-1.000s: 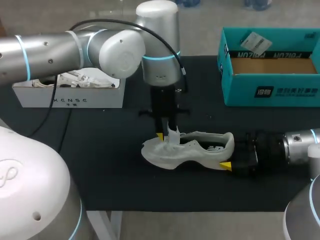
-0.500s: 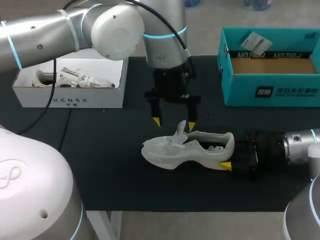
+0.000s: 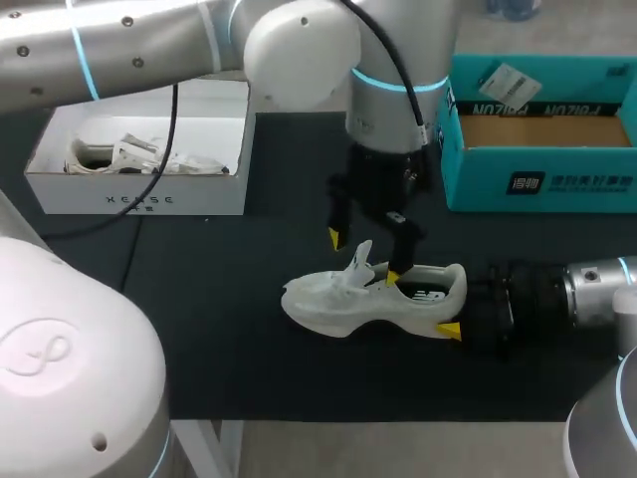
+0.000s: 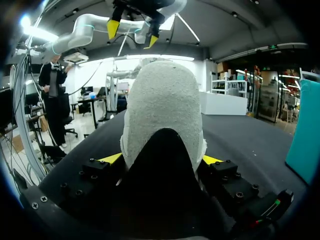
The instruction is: Take the shoe out of the shoebox, open the shoe tongue, remove and reinsert the insole, then place the shoe into the shoebox
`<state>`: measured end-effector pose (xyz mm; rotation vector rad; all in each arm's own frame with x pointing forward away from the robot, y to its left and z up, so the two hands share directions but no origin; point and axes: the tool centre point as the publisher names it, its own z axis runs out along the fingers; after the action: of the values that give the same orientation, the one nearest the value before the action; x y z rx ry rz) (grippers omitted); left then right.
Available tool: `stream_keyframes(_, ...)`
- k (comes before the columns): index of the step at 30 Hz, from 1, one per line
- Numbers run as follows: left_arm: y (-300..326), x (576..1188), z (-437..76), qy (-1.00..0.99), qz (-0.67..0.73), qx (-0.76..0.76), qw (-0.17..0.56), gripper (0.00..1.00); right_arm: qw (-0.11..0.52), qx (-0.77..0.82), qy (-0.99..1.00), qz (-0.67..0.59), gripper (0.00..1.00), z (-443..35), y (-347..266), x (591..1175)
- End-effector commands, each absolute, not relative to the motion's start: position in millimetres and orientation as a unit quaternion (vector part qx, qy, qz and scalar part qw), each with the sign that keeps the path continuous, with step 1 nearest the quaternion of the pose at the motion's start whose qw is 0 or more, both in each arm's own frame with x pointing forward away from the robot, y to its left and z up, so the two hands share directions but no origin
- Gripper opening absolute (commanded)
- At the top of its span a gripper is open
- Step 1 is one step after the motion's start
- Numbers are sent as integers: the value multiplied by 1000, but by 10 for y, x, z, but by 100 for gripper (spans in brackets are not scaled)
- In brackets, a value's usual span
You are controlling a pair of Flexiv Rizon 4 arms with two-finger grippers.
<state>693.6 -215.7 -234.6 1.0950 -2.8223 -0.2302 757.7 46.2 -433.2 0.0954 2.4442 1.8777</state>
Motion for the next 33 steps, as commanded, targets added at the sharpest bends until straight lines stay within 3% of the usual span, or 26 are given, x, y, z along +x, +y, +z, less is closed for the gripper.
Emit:
stream_keyframes(1,-2248,6958,-2327,-971,-133,197,-14,100,29,31,793,607,0,-4370,482,7571)
stream_keyframes(14,-2192,7176,-2381,-983,-126,126,-31,100,29,31,793,607,0,-4370,482,7571)
stream_keyframes(15,-2181,7224,-2402,-983,-130,123,-34,48,29,31,793,607,0,-4370,482,7571)
stream_keyframes(16,-2168,7263,-2424,-985,-129,112,-30,18,29,31,793,607,0,-4370,482,7571)
stream_keyframes(17,-2156,7290,-2443,-987,-129,93,-30,0,29,31,793,607,0,-4370,482,7571)
stream_keyframes(33,-2364,7291,-2507,-994,-101,-11,-26,0,29,31,793,607,0,-4370,482,7571)
